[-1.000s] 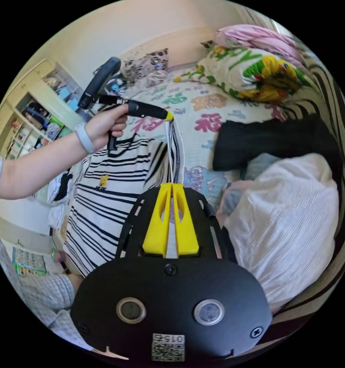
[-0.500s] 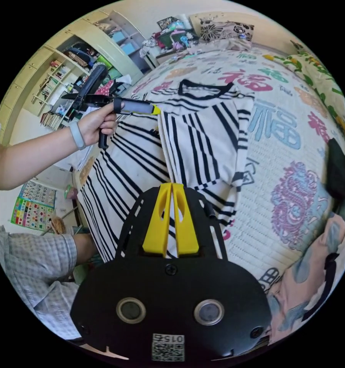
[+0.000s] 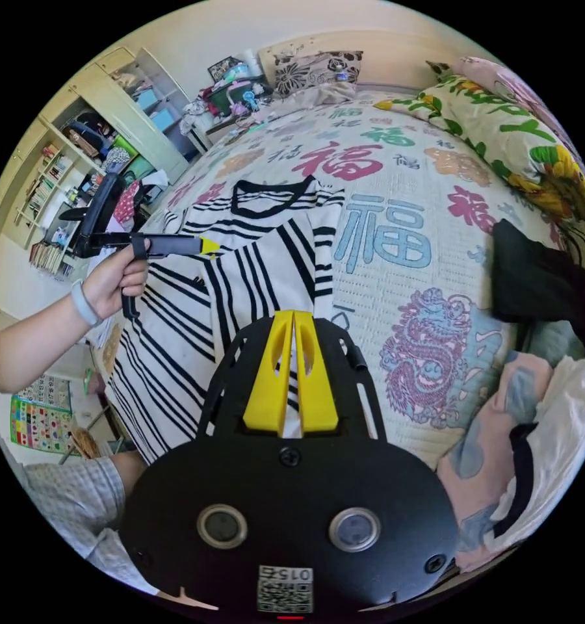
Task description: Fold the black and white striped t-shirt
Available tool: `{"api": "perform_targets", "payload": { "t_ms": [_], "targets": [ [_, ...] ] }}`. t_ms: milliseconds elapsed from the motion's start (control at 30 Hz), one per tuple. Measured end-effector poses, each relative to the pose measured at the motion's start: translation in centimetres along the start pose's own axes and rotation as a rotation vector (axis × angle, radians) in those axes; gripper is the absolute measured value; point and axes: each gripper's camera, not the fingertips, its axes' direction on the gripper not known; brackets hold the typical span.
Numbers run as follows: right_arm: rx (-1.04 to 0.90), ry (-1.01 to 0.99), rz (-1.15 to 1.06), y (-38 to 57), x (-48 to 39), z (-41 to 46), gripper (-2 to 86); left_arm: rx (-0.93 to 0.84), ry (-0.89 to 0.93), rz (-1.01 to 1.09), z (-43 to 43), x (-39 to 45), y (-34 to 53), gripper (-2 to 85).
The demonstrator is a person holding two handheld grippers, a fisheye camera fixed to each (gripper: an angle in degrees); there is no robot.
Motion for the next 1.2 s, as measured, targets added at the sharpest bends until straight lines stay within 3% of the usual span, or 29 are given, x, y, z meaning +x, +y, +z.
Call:
{"api": "perform_targets", "payload": {
  "t_ms": [133, 433, 600, 800, 1033, 1100, 1200],
  "targets": [
    [-0.230, 0.041, -0.057, -2.0, -2.0, 5.7, -0.6, -0.069, -0.080, -0.081, -1.0, -2.4, 0.8, -0.8],
    [-0.206, 0.054, 0.025, -5.0, -5.3, 5.9, -0.5, 0.103, 0.011, -0.238, -13.9, -9.6, 8.3, -0.6],
    [-0.140, -0.041, -0.035, -10.6, -11.0, 6.6, -0.5, 0.304, -0.098, -0.520, -25.2, -16.7, 16.6, 3.2],
    [-0.095, -0.144, -0.143, -20.6, -19.6, 12.2, -0.4, 0.416, -0.150, -0.752, -34.0, -26.4, 21.8, 7.2],
    [-0.126, -0.172, -0.230, -32.1, -28.7, 20.7, 0.9, 0.370, -0.130, -0.756, -36.3, -32.5, 20.4, 8.0],
    [-0.145, -0.144, -0.249, -34.8, -30.2, 22.6, 2.7, 0.338, -0.185, -0.756, -37.4, -33.3, 20.8, 3.2],
    [-0.224, -0.119, -0.282, -38.9, -32.5, 26.2, 4.5, 0.396, -0.077, -0.732, -39.6, -34.0, 22.9, -0.1]
  ]
}}
